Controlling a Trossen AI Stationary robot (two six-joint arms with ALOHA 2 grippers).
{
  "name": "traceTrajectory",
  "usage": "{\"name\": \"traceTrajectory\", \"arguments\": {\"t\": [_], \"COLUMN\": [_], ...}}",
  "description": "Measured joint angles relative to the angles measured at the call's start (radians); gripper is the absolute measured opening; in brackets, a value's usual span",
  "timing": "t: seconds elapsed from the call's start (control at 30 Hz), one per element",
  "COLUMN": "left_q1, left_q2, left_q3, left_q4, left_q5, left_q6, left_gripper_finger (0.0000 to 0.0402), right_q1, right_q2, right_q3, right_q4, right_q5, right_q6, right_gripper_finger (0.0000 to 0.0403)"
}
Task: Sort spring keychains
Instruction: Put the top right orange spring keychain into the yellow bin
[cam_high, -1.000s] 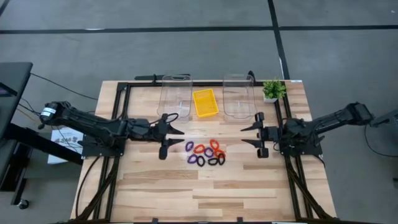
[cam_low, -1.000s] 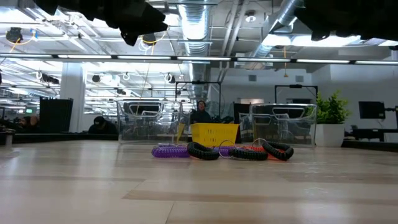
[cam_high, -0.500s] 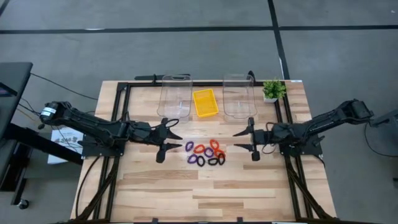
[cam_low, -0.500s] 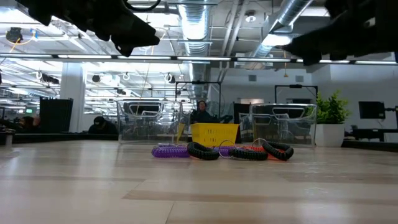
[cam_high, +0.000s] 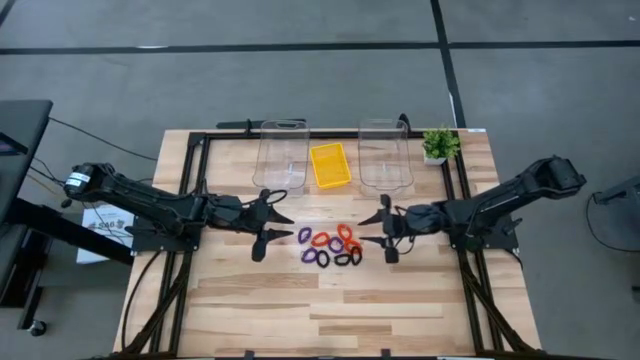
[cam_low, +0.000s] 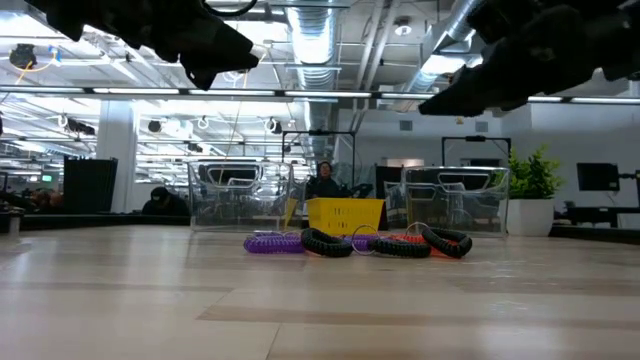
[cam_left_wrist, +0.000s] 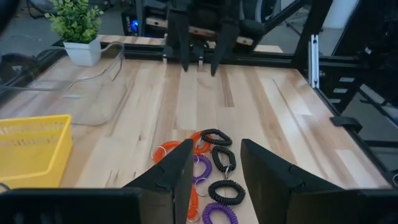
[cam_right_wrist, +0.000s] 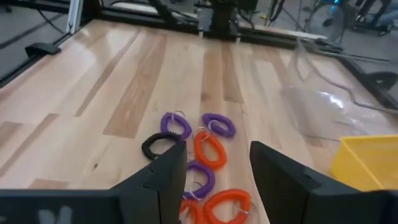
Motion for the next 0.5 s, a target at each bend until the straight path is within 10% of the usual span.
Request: {"name": "traceTrajectory", "arguments": {"t": [0.5], "left_q1": [0.0], "left_q2": [0.0], "left_q3": [0.0], "left_q4": [0.036], "left_q5": [0.0], "left_q6": [-0.002], "left_gripper_finger": [0.0131], "right_q1": [-0.062], "right_q2": [0.261], "right_q3": [0.103], "right_q4": [0.069], "right_q5": [0.001], "right_q6": [-0.074], "right_gripper_finger": [0.017]}}
